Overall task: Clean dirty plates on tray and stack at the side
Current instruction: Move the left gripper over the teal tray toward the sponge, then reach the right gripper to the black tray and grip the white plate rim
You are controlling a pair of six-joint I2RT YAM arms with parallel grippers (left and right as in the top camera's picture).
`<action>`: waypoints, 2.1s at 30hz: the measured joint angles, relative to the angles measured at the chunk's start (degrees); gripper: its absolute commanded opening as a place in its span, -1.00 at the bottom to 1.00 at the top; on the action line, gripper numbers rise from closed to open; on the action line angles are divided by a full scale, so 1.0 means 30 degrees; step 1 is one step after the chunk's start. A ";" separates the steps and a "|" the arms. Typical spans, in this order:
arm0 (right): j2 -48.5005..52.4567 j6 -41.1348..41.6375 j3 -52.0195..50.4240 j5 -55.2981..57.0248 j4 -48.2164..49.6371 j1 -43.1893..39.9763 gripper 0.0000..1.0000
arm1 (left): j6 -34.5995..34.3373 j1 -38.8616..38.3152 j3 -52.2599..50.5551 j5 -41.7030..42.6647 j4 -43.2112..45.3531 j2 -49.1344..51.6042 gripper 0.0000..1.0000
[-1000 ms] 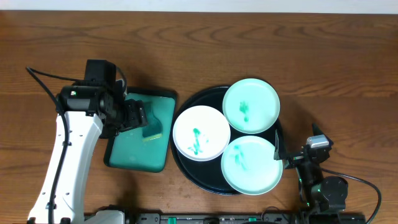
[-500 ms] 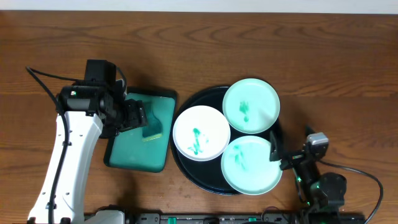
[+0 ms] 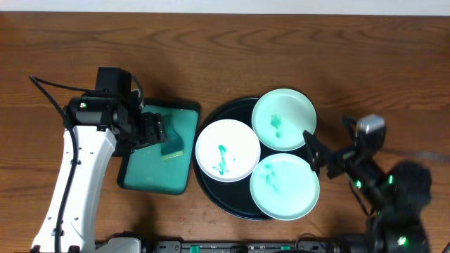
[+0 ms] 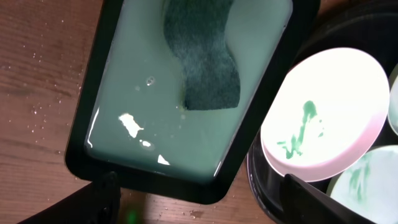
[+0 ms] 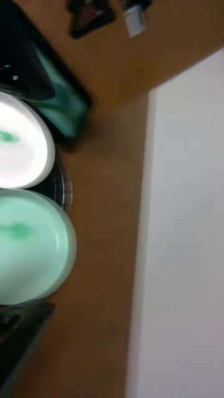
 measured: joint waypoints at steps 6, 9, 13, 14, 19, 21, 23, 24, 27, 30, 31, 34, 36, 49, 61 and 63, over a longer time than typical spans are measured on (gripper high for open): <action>0.7745 -0.0627 0.6382 -0.0248 -0.7191 0.0321 0.98 | 0.0000 0.0000 0.0007 0.0007 0.0146 0.0000 0.64; 1.1147 -0.1341 0.8706 -0.0277 -0.9726 0.1515 0.98 | 0.0000 0.0000 0.0007 0.0007 0.0153 0.0000 0.64; 1.4549 -0.2404 1.0703 -0.0007 -1.2320 0.3636 0.99 | 0.0000 0.0000 0.0007 0.0015 0.0146 0.0000 0.64; 1.5110 -0.2535 1.1023 0.0219 -1.2764 0.4102 0.98 | 0.0000 0.0000 0.0007 0.0007 0.0153 0.0000 0.65; 1.7252 -0.2055 1.1912 0.1362 -1.3464 0.6601 0.99 | 0.0000 0.0000 0.0007 0.0007 0.0153 0.0000 0.65; 1.7617 -0.1370 1.1927 0.1501 -1.3398 0.7293 0.98 | 0.0000 0.0000 0.0007 0.0007 0.0153 0.0000 0.64; 1.7894 -0.0510 1.1927 0.1545 -1.3347 0.7861 0.99 | 0.0000 0.0000 0.0007 0.0007 0.0153 0.0000 0.64; 1.8025 -0.0029 1.1927 0.1574 -1.3253 0.8087 0.98 | 0.0000 0.0000 0.0007 0.0007 0.0153 0.0000 0.64; 1.8272 0.0984 1.1934 0.1727 -1.2371 0.8801 0.99 | 0.0000 0.0000 0.0007 0.0007 0.0160 0.0000 0.64; 1.8578 0.1501 1.2007 0.2251 -1.1278 0.9275 0.99 | 0.0000 0.0000 0.0007 0.0007 0.0153 0.0000 0.64; 1.8724 0.1639 1.2036 0.2441 -1.0979 0.9318 0.99 | 0.0000 0.0000 0.0007 0.0007 0.0153 0.0000 0.64; 1.9125 0.2098 1.2036 0.2506 -1.0615 0.9384 0.98 | 0.0000 0.0000 0.0007 0.0007 0.0153 0.0000 0.64; 1.9416 0.2361 1.2036 0.2324 -1.0528 0.9398 0.64 | 0.0000 0.0000 0.0007 0.0007 0.0153 0.0000 0.65; 2.1230 0.7599 1.2072 0.4626 -1.2276 0.9479 0.04 | 0.0000 0.0000 0.0007 0.0007 0.0182 0.0000 0.65; 2.4764 1.0469 1.2072 0.5625 -1.2065 1.0134 -0.30 | -0.0007 0.0000 0.0007 0.0007 0.0189 0.0000 0.64; 2.5165 1.0673 1.2072 0.5676 -1.1803 1.0142 -0.29 | -0.0007 0.0000 0.0007 0.0007 0.0189 0.0000 0.65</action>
